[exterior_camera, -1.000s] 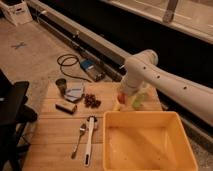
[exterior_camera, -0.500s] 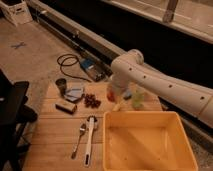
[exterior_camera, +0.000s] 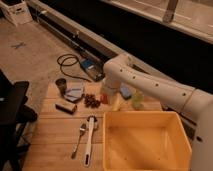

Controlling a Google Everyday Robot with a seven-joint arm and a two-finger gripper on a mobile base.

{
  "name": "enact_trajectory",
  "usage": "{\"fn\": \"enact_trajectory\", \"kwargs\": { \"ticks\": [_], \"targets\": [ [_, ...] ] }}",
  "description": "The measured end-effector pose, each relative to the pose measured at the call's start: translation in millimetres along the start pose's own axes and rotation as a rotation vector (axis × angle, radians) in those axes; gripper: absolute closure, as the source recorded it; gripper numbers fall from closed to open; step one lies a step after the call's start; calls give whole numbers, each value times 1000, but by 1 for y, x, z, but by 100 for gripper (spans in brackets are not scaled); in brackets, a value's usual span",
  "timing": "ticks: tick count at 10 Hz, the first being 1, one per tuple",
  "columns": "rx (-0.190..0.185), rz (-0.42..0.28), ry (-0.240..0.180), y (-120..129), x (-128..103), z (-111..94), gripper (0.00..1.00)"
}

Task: Place apple in table surface

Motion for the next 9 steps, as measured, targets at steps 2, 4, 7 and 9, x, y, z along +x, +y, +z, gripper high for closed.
{"fn": "enact_trajectory", "kwargs": {
  "ticks": [2,4,7,9],
  "targets": [
    [-27,-19,-37,-6,-14,19,100],
    [-31,-15,-34,-4,-11,19,100],
    [-31,-17,-35,-4,-12,19,100],
    [10,1,-117,-2,-11,42,100]
  ]
}}
